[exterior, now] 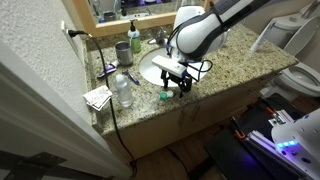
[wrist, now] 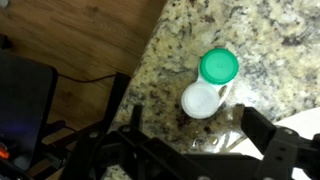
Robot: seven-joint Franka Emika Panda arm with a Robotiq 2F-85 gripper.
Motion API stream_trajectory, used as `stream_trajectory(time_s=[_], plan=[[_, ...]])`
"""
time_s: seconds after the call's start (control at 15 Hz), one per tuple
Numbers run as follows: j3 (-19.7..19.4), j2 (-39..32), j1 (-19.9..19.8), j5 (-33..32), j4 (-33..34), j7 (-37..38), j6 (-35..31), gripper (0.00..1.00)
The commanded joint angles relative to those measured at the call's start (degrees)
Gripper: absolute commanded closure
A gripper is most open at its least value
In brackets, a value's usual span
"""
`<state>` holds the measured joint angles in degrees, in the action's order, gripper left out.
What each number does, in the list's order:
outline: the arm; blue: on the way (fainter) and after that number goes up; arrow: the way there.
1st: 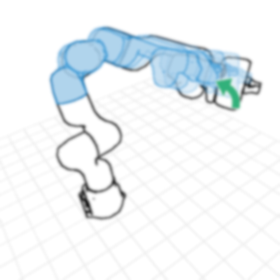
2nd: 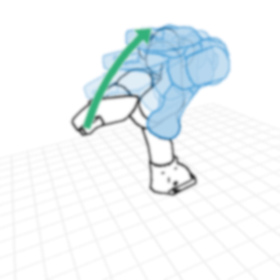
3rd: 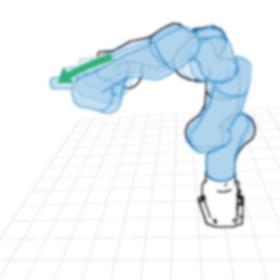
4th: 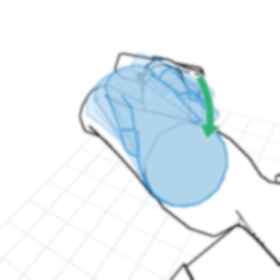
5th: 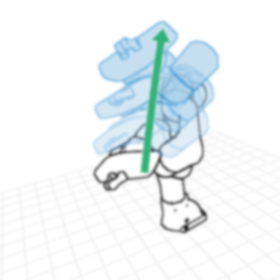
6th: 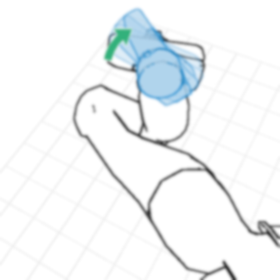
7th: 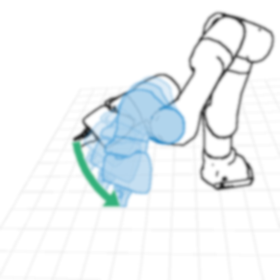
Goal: Open the lens case
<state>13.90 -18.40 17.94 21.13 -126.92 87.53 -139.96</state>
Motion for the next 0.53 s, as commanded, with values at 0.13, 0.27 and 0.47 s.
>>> stream_trajectory(time_s=[0.13,0.27,0.47], plan=[[0.03,0.21,0.35,0.13,0.17,-0.06,0.22,0.00],[0.18,0.33,0.40,0.15,0.26,-0.07,0.23,0.00],[0.11,0.22,0.53,-0.21,0.17,-0.01,0.18,0.26]])
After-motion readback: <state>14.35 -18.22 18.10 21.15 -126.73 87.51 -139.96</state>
